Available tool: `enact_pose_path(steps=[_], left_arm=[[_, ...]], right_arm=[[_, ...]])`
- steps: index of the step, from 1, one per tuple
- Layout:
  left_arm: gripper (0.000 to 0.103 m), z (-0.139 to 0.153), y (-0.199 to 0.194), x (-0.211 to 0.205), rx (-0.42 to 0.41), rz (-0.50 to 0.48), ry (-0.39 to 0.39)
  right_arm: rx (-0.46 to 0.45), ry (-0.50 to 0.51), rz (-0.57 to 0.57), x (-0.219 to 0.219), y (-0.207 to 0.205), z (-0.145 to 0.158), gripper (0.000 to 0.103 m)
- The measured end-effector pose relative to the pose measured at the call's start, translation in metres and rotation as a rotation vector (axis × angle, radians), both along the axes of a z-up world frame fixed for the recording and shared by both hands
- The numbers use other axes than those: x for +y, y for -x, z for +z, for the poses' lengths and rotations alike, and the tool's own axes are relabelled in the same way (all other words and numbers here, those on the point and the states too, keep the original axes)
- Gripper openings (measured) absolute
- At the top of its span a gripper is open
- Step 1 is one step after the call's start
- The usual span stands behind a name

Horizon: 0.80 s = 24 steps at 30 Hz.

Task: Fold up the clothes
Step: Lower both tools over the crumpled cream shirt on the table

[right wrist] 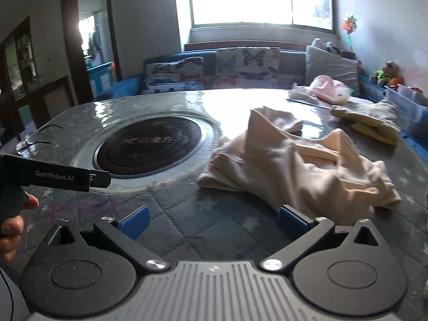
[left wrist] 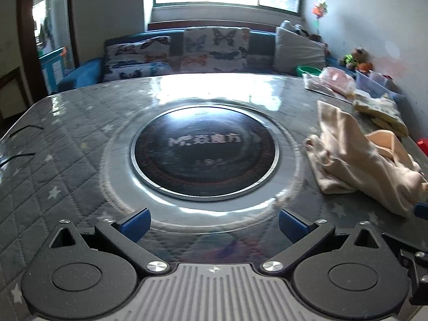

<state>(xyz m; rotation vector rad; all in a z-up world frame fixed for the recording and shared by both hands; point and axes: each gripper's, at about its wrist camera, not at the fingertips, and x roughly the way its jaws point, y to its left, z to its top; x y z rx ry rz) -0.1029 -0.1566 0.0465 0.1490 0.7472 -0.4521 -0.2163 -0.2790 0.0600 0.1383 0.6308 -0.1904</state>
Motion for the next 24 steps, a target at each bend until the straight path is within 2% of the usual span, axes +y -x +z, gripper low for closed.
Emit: enact_pose_path(steps=[10, 24], left_arm=[[0.103, 0.003, 0.010, -0.033, 0.023, -0.094, -0.023], [0.103, 0.002, 0.010, -0.068, 0.017, -0.120, -0.094]], right_arm=[[0.031, 0.000, -0.065, -0.016, 0.017, -0.003, 0.103], [0.023, -0.003, -0.112, -0.037, 0.025, -0.003, 0.103]])
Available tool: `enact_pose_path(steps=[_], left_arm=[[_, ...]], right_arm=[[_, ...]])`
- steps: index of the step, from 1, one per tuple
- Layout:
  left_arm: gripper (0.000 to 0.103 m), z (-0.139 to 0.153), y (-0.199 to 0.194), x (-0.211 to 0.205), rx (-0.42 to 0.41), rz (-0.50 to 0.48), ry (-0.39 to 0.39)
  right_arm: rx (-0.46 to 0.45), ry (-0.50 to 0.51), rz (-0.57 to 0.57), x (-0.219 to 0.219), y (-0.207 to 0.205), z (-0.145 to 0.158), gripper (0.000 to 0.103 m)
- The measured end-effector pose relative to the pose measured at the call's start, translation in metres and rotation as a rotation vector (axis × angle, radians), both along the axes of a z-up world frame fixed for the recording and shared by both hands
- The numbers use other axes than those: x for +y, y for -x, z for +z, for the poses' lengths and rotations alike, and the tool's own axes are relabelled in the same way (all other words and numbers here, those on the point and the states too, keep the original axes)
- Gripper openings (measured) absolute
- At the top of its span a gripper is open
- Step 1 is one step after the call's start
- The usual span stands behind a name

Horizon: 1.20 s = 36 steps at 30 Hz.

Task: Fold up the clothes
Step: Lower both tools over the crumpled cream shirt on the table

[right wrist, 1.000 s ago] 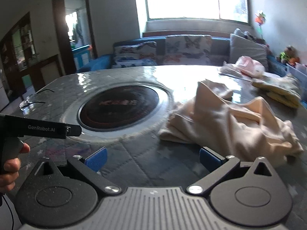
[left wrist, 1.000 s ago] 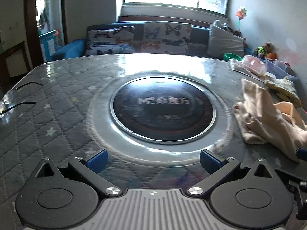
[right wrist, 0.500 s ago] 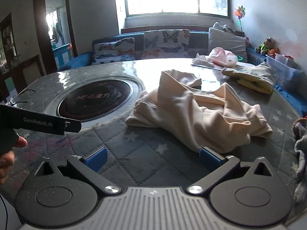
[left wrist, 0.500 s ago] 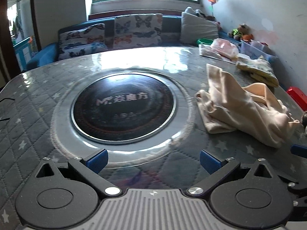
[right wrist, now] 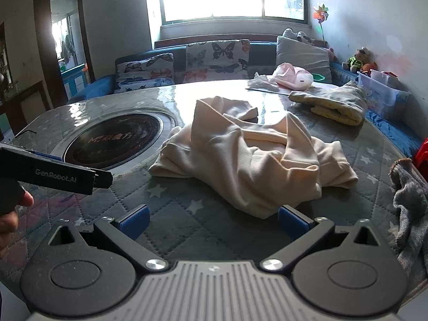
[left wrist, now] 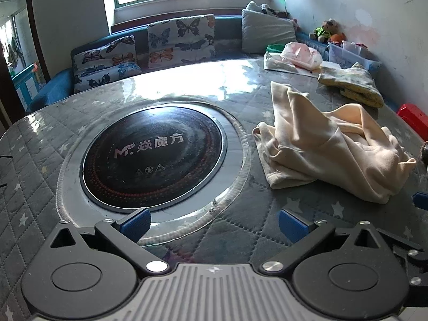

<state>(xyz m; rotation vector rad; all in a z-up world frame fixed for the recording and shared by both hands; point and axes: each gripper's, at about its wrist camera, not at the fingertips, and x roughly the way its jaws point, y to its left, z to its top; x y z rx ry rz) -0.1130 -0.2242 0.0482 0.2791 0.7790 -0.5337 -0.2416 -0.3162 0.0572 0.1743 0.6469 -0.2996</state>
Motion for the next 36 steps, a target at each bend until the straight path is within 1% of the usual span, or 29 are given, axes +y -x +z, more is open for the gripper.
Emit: enact_pose_path(steps=[8, 15, 25, 36], left_arm=[[0.103, -0.002, -0.003, -0.015, -0.002, -0.019, -0.020], [0.103, -0.002, -0.006, -0.029, -0.001, -0.035, -0.025], [0.103, -0.003, -0.005, -0.054, 0.004, -0.074, -0.041], [0.103, -0.005, -0.010, -0.070, 0.003, -0.091, -0.063]], right_arm=[[-0.011, -0.001, -0.019, -0.009, 0.002, 0.001, 0.103], [-0.031, 0.025, -0.041, -0.018, 0.002, 0.006, 0.103], [-0.025, 0.026, -0.072, -0.034, 0.003, 0.007, 0.103], [-0.038, 0.029, -0.086, -0.047, -0.001, 0.009, 0.103]])
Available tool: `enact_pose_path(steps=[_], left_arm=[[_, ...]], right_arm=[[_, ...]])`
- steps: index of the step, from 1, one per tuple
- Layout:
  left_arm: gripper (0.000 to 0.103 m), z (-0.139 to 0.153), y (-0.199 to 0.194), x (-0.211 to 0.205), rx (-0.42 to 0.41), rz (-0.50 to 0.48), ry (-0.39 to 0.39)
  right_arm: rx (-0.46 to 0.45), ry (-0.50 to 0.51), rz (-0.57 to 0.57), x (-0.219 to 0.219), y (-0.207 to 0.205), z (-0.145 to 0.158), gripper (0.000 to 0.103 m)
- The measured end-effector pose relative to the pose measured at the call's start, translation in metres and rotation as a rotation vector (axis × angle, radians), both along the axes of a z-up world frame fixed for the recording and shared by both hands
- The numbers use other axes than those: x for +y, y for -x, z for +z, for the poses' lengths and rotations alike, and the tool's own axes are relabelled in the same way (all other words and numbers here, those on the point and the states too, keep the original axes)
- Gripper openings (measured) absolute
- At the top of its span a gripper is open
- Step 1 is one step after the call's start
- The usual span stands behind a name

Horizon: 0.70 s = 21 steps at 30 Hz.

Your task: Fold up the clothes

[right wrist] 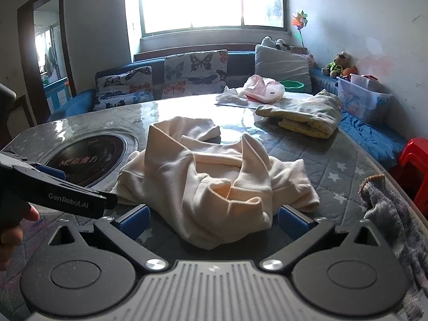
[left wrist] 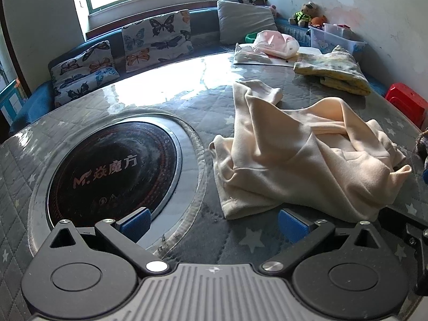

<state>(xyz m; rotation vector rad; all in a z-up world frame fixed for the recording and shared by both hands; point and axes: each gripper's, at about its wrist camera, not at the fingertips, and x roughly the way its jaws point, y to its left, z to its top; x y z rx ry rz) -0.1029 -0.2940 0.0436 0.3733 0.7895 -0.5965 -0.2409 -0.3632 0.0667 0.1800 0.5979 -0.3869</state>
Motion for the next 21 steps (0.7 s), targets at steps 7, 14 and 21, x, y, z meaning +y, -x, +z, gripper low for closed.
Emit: enact_pose_path(steps=[7, 14, 21], left_arm=[[0.103, -0.002, -0.007, -0.008, 0.002, -0.001, -0.014], [0.103, -0.004, -0.012, -0.014, 0.007, -0.003, -0.021], [0.103, -0.003, -0.022, -0.015, 0.002, 0.009, -0.020]], right_arm=[[-0.004, 0.009, 0.002, -0.005, -0.007, 0.002, 0.103], [-0.014, 0.020, 0.015, -0.010, -0.017, 0.004, 0.103], [0.001, 0.049, 0.035, -0.013, -0.029, 0.001, 0.100]])
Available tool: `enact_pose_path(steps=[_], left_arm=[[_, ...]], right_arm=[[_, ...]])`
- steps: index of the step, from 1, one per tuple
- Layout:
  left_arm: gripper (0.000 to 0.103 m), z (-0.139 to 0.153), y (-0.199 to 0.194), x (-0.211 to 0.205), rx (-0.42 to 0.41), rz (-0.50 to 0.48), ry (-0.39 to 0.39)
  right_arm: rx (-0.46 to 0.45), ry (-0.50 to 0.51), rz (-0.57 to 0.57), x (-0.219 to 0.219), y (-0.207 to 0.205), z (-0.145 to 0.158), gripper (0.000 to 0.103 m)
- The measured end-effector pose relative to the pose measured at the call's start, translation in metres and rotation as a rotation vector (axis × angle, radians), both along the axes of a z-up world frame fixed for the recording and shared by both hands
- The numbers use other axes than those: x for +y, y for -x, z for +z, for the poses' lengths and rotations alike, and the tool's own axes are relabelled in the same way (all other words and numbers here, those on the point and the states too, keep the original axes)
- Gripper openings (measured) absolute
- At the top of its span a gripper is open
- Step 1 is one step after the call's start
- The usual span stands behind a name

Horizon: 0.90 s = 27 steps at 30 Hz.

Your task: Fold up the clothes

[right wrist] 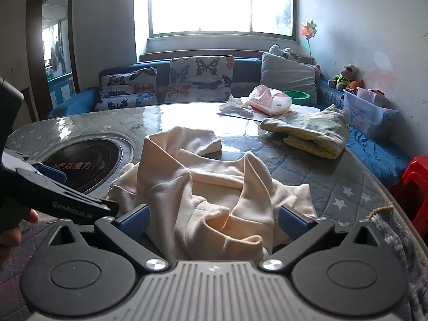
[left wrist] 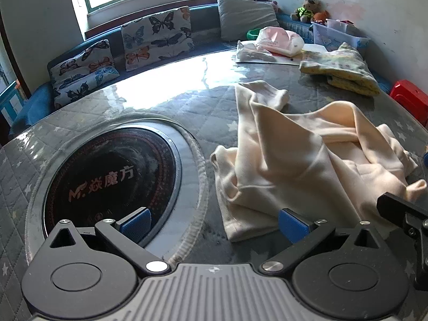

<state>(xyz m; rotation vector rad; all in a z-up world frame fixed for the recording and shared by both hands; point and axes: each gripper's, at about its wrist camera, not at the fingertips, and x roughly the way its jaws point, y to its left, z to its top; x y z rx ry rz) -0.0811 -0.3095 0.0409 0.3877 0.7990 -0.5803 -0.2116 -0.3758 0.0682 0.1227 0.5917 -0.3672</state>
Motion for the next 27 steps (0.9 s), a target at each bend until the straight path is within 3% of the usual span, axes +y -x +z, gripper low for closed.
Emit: enact_pose_path(steps=[6, 9, 11, 12, 14, 17, 20, 27], left_arm=[[0.103, 0.001, -0.009, 0.000, -0.002, 0.016, -0.002], [0.103, 0.003, -0.012, -0.001, -0.002, 0.020, 0.003], [0.103, 0.004, -0.013, -0.002, -0.005, 0.020, 0.005], [0.103, 0.005, -0.014, -0.002, -0.006, 0.020, 0.007], [0.103, 0.006, -0.015, -0.003, -0.007, 0.020, 0.010], [0.103, 0.008, -0.014, -0.003, -0.005, 0.017, 0.017], [0.103, 0.012, -0.013, -0.004, -0.007, 0.009, 0.024], [0.103, 0.020, -0.010, -0.006, -0.008, -0.004, 0.045]], right_arm=[[0.021, -0.007, 0.014, -0.002, -0.008, -0.004, 0.092], [0.033, -0.007, 0.021, -0.004, -0.010, -0.007, 0.080], [0.041, -0.012, 0.028, -0.004, -0.011, -0.008, 0.059], [0.043, -0.018, 0.030, -0.004, -0.011, -0.009, 0.055], [0.045, -0.041, 0.039, -0.005, -0.011, -0.010, 0.036], [0.041, -0.069, 0.060, -0.007, -0.010, -0.012, 0.016], [0.029, -0.079, 0.111, 0.001, -0.008, -0.011, 0.008], [0.036, -0.073, 0.327, 0.045, -0.001, -0.014, 0.004]])
